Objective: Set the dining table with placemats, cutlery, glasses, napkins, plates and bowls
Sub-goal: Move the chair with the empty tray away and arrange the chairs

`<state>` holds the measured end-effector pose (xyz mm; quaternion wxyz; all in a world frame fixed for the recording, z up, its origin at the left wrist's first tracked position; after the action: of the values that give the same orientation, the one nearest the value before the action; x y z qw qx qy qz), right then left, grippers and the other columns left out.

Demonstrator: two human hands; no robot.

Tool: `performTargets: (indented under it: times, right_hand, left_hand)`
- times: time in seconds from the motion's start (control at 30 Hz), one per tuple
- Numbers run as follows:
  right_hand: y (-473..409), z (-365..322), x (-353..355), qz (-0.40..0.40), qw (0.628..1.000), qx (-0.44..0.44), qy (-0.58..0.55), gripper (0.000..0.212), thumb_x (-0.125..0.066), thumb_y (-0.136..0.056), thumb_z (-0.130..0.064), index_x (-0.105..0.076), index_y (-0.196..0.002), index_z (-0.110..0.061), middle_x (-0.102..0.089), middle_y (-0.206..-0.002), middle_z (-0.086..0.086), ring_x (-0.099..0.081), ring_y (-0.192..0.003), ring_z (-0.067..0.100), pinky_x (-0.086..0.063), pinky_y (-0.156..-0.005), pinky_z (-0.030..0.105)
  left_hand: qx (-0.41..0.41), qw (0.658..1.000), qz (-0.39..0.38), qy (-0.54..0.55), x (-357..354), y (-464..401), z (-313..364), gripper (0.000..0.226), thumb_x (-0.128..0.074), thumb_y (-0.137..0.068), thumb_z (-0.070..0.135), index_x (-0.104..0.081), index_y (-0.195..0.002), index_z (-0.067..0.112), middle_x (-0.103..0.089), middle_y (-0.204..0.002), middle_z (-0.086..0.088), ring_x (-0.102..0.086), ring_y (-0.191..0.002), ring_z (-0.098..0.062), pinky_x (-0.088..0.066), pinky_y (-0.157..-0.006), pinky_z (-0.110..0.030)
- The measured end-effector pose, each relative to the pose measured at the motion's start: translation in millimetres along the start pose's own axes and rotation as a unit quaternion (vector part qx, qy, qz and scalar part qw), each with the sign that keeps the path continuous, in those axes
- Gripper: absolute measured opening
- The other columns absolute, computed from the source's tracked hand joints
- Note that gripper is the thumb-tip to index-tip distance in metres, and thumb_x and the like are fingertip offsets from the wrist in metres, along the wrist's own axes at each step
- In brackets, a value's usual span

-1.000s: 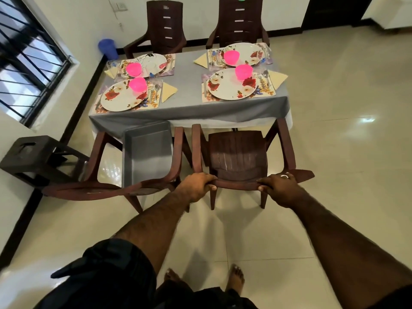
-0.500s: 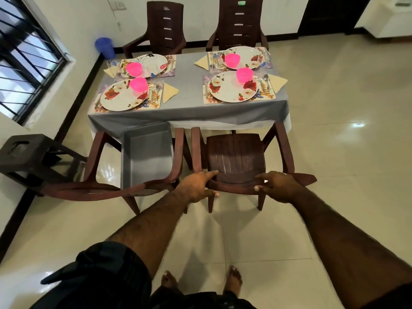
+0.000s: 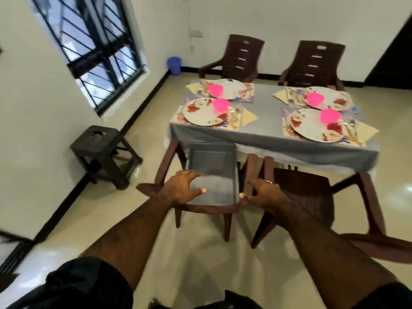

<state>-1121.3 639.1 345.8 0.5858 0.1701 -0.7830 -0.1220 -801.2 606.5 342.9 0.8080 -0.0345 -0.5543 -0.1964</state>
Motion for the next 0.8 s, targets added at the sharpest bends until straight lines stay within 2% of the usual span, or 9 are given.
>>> performTargets:
  times: [0.13, 0.23, 0.27, 0.37, 0.47, 0.53, 0.63, 0.7, 0.8]
  right_hand:
    - [-54.4, -137.5, -30.2, -0.015, 1.000, 0.024, 0.000, 0.087, -0.048, -0.085, -0.086, -0.040, -0.155, -0.035, -0.047, -0.158, -0.001, -0.046, -0.142, 0.025, -0.038, -0.117, 0.046]
    - [-98.5, -220.0, -52.2, -0.030, 0.998, 0.054, -0.004, 0.114, -0.027, -0.064, -0.106, -0.041, -0.153, -0.037, -0.049, -0.157, -0.001, -0.048, -0.141, 0.025, -0.039, -0.116, 0.047]
    - [-107.7, -243.3, -54.8, -0.045, 0.997, 0.056, -0.008, 0.117, -0.025, -0.062, -0.108, -0.040, -0.153, -0.037, -0.047, -0.158, -0.001, -0.047, -0.142, 0.026, -0.039, -0.116, 0.048]
    - [-139.0, -316.1, -65.2, -0.102, 0.992, 0.073, -0.015, 0.092, -0.050, -0.081, -0.089, -0.042, -0.154, -0.035, -0.053, -0.152, 0.000, -0.056, -0.133, 0.023, -0.047, -0.110, 0.044]
    - [-186.5, -355.1, -82.1, -0.120, 0.988, 0.097, -0.018, 0.091, -0.045, -0.071, -0.098, -0.054, -0.138, -0.037, -0.066, -0.128, -0.006, -0.066, -0.110, 0.017, -0.056, -0.096, 0.040]
    - [-238.5, -366.7, -105.9, -0.164, 0.980, 0.108, -0.011, 0.080, -0.053, -0.081, -0.088, -0.057, -0.135, -0.030, -0.066, -0.130, -0.003, -0.065, -0.115, 0.021, -0.054, -0.100, 0.042]
    - [-289.1, -409.0, -118.3, -0.186, 0.975, 0.117, 0.010, 0.085, -0.063, -0.085, -0.078, -0.048, -0.150, -0.026, -0.059, -0.142, -0.001, -0.059, -0.129, 0.023, -0.047, -0.109, 0.037]
    - [-325.1, -434.4, -127.3, -0.188, 0.975, 0.114, 0.006, 0.074, -0.065, -0.091, -0.065, -0.051, -0.148, -0.021, -0.062, -0.139, 0.005, -0.062, -0.123, 0.023, -0.049, -0.101, 0.033]
    - [-376.5, -458.6, -139.6, -0.214, 0.973, 0.093, -0.009, 0.064, -0.067, -0.092, -0.061, -0.059, -0.141, -0.021, -0.069, -0.131, 0.007, -0.066, -0.116, 0.020, -0.048, -0.092, 0.027]
  left_hand:
    - [0.071, 0.996, 0.027, 0.043, 36.4, 43.6, -146.1, 0.076, -0.064, -0.089, 0.071, -0.054, -0.149, 0.026, -0.058, -0.149, -0.002, -0.050, -0.140, -0.027, -0.043, -0.115, -0.040]
    - [0.138, 0.988, 0.022, 0.071, 61.8, 79.0, -235.3, 0.082, -0.062, -0.090, 0.073, -0.045, -0.157, 0.029, -0.046, -0.161, 0.001, -0.041, -0.149, -0.025, -0.036, -0.122, -0.042]
    - [0.155, 0.984, 0.016, 0.081, 68.2, 88.2, -257.2, 0.084, -0.061, -0.090, 0.074, -0.041, -0.158, 0.030, -0.044, -0.163, 0.000, -0.039, -0.150, -0.024, -0.035, -0.123, -0.043]
    - [0.203, 0.973, -0.006, 0.114, 82.3, 109.4, -334.4, 0.086, -0.064, -0.089, 0.072, -0.038, -0.160, 0.031, -0.045, -0.162, -0.004, -0.045, -0.146, -0.026, -0.039, -0.120, -0.044]
    - [0.258, 0.950, -0.020, 0.178, 84.5, 116.8, -390.4, 0.084, -0.070, -0.088, 0.068, -0.040, -0.158, 0.032, -0.057, -0.151, -0.006, -0.060, -0.131, -0.025, -0.050, -0.109, -0.043]
    - [0.280, 0.939, -0.023, 0.198, 83.3, 114.7, -422.0, 0.081, -0.072, -0.088, 0.066, -0.042, -0.156, 0.033, -0.061, -0.146, -0.005, -0.064, -0.123, -0.024, -0.053, -0.105, -0.042]
    - [0.294, 0.932, -0.056, 0.204, 86.5, 107.7, -464.5, 0.077, -0.073, -0.089, 0.062, -0.045, -0.154, 0.031, -0.062, -0.143, -0.003, -0.066, -0.118, -0.021, -0.054, -0.101, -0.038]
    - [0.313, 0.927, -0.078, 0.191, 93.5, 100.0, -499.7, 0.070, -0.073, -0.090, 0.060, -0.051, -0.150, 0.030, -0.065, -0.138, 0.000, -0.067, -0.113, -0.017, -0.054, -0.100, -0.035]
    - [0.351, 0.914, -0.094, 0.178, 114.0, 89.7, -551.3, 0.061, -0.072, -0.090, 0.062, -0.062, -0.140, 0.030, -0.071, -0.124, 0.004, -0.068, -0.106, -0.012, -0.054, -0.097, -0.033]
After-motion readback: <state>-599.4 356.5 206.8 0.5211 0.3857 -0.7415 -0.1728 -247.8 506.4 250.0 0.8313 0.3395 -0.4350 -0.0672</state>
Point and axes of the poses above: each hand's wrist, its own y-axis away from the middle knuckle, its own x-axis out of the back of the hand, z = x × y, the point moved 1 cm from there along -y, towards the middle knuckle
